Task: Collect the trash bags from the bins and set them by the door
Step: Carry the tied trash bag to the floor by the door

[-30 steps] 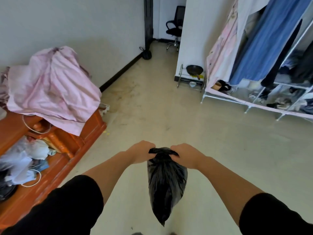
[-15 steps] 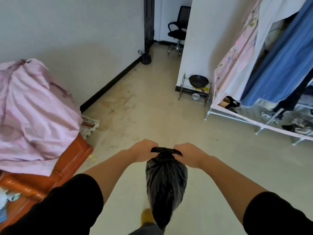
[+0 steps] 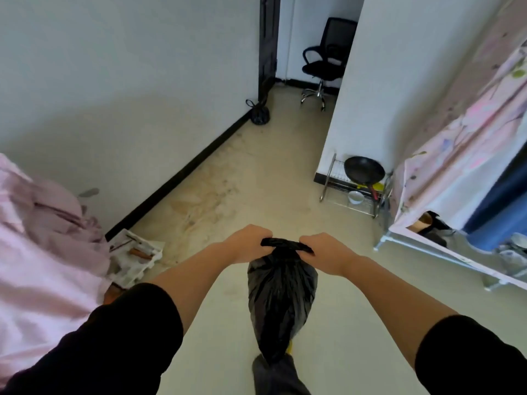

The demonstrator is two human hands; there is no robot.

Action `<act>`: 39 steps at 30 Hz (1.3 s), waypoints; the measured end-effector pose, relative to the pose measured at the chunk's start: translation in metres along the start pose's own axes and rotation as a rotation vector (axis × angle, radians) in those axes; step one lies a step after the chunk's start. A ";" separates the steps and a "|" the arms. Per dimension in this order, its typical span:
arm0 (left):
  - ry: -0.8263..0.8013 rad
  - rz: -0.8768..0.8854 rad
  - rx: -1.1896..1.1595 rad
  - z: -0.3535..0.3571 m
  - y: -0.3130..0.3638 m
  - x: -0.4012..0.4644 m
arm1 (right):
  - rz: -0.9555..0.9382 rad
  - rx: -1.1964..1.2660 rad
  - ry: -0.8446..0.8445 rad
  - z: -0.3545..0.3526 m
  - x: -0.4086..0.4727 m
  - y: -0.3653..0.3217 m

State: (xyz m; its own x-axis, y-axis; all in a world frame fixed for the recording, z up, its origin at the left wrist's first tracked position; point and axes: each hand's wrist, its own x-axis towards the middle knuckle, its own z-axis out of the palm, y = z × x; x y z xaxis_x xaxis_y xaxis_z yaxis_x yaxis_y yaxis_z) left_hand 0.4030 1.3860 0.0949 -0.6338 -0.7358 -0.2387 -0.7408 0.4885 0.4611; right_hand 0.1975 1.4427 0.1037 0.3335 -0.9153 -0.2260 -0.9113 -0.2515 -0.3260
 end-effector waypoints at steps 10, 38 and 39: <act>0.016 -0.123 -0.035 -0.110 -0.093 0.203 | -0.107 -0.039 -0.057 -0.099 0.234 0.100; 0.043 -0.071 0.006 -0.449 -0.407 0.768 | -0.074 0.043 0.015 -0.330 0.875 0.324; 0.043 -0.091 0.003 -0.458 -0.414 0.792 | -0.088 0.035 0.002 -0.341 0.896 0.338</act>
State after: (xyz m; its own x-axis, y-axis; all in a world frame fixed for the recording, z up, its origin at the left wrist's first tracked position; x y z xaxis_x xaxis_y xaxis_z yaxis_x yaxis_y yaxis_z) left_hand 0.3100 0.3863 0.1064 -0.5536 -0.7968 -0.2423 -0.7957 0.4202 0.4362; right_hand 0.1057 0.4303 0.1038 0.4118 -0.8906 -0.1930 -0.8692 -0.3203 -0.3767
